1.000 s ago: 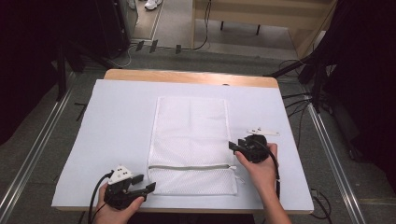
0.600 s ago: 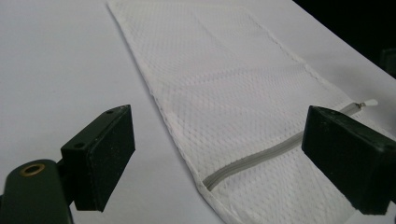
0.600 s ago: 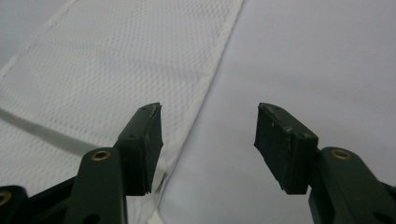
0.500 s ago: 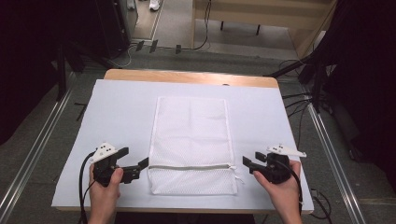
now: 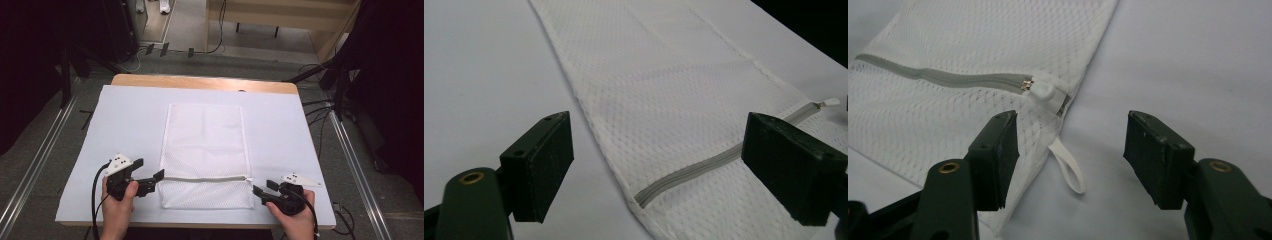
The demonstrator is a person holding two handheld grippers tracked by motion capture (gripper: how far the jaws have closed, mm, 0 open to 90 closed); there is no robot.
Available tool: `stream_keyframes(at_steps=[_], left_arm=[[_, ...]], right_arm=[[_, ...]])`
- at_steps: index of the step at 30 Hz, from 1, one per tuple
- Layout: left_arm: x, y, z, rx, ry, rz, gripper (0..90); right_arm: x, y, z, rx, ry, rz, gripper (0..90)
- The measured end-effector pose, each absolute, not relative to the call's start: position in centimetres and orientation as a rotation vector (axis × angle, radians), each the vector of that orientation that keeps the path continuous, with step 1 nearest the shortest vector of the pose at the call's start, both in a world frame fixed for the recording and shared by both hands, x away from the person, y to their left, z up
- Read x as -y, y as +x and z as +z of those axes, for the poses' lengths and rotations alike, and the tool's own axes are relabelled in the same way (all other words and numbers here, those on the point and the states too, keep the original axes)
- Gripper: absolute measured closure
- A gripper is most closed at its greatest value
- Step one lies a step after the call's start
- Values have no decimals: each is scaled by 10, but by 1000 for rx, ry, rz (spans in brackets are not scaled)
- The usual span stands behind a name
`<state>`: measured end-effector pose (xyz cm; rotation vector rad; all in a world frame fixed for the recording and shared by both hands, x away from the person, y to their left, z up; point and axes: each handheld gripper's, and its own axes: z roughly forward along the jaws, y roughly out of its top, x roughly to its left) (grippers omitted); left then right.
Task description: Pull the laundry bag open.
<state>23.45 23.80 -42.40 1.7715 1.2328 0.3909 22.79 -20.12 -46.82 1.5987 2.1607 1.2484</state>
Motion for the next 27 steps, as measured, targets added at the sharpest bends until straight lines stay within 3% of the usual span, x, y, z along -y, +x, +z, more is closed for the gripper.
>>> stream_keyframes(at_steps=[13, 27], left_arm=[[-207, 244, -430, -1180, 1830, 320, 144], [-134, 262, -424, -1073, 1919, 195, 145]], right_arm=[[187, 231, -475, -2221, 1560, 1237, 422], [158, 220, -480, -2195, 1535, 1120, 483]])
